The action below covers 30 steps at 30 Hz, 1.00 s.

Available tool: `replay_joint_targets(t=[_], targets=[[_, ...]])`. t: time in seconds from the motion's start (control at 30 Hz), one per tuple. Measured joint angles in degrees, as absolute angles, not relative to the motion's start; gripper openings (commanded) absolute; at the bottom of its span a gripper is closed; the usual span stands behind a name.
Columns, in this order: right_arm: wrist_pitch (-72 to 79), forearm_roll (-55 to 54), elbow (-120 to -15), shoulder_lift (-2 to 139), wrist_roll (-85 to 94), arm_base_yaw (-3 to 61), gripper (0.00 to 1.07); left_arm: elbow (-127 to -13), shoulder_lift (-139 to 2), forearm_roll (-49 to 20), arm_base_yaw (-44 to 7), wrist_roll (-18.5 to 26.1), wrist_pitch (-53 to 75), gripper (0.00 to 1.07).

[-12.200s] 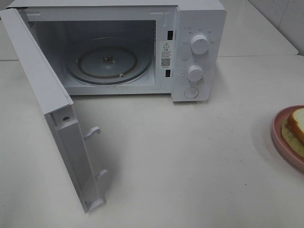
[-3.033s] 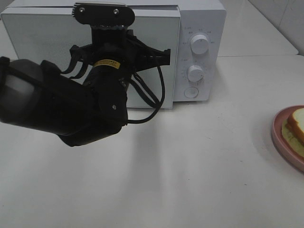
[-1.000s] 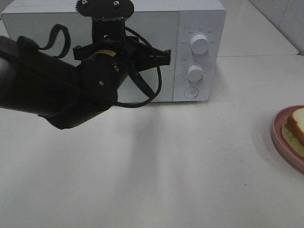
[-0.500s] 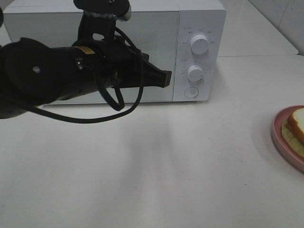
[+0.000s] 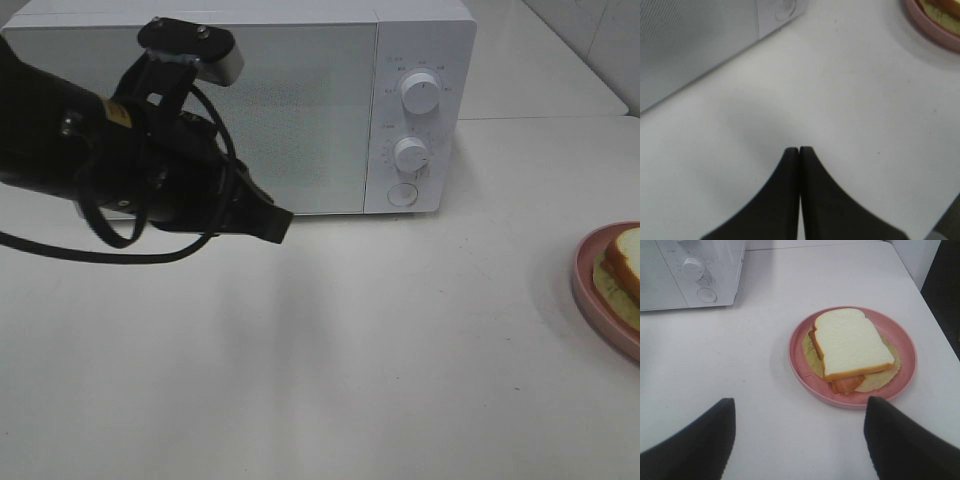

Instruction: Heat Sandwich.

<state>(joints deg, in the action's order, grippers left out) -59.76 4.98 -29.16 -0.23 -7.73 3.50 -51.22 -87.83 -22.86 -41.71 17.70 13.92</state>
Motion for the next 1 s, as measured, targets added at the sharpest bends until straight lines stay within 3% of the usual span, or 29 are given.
replay_joint_targets(t=[0.27,0.4,0.53,0.6,0.73,0.77,0.8,0.87,0.93,1.0], targets=[[-59.76,4.98,-29.16,-0.23,-7.73,3.5,0.69,-51.22,-80.9,-11.12,-35.01,8.37,29.39,0.0],[-59.76,4.98,-29.16,-0.23,-7.73,3.5,0.68,-51.22,-78.78,-8.08,-31.74,6.25,34.32,0.01],[-59.76,4.98,-29.16,-0.23,-7.73,3.5,0.67,-51.22,-76.2,-6.36,-26.7,5.27,39.42,0.08],[-59.76,4.98,-29.16,-0.23,-7.73,3.5,0.66,-51.22,-74.14,-5.79,-22.75,4.98,42.4,0.19],[-59.76,4.98,-29.16,-0.23,-7.73,3.5,0.66,-51.22,-71.39,-5.67,-17.48,4.98,44.98,0.3],[-59.76,4.98,-29.16,-0.23,-7.73,3.5,0.66,-51.22,-70.65,-5.61,-15.99,4.98,45.78,0.39],[-59.76,4.98,-29.16,-0.23,-7.73,3.5,0.66,-51.22,-70.65,-5.61,-15.99,4.98,45.78,0.39],[-59.76,4.98,-29.16,-0.23,-7.73,3.5,0.66,-51.22,-68.75,-5.61,-12.03,4.87,48.07,0.48],[-59.76,4.98,-29.16,-0.23,-7.73,3.5,0.66,-50.65,-67.32,-5.44,-8.54,4.87,49.05,0.64],[-59.76,4.98,-29.16,-0.23,-7.73,3.5,0.66,-50.31,-66.69,-5.39,-7.28,4.87,49.68,0.7]])
